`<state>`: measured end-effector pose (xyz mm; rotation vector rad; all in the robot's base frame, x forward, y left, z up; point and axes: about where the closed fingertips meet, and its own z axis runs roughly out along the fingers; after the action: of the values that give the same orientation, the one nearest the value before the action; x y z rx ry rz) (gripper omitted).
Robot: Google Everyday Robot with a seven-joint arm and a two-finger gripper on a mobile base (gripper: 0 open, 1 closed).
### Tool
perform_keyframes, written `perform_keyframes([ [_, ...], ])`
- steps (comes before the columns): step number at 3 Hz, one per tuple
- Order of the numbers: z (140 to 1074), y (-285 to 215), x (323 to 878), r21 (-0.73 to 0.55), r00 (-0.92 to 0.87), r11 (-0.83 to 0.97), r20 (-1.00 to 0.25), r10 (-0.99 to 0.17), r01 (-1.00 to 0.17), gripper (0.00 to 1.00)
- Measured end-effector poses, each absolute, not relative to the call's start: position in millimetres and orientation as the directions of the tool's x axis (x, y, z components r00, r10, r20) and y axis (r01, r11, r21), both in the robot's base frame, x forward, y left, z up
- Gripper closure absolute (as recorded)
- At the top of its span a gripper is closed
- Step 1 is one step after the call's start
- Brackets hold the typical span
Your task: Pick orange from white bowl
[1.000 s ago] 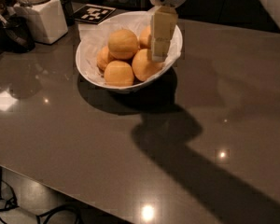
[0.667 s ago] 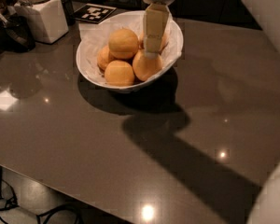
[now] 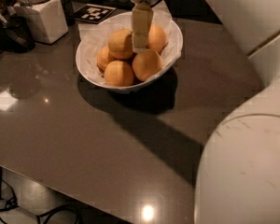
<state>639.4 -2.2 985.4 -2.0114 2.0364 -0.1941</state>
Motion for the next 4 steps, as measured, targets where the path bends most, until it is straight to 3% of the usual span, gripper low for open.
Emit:
perform_keyframes([
  [2,965.6,23.2,654.8,-0.255,0.022,-0.003,-0.073,-0.997,-0.967,0.22],
  [4,947.3,31.8,657.4,-0.212,0.024,-0.009,-0.070,-0.997,-0.977,0.20],
])
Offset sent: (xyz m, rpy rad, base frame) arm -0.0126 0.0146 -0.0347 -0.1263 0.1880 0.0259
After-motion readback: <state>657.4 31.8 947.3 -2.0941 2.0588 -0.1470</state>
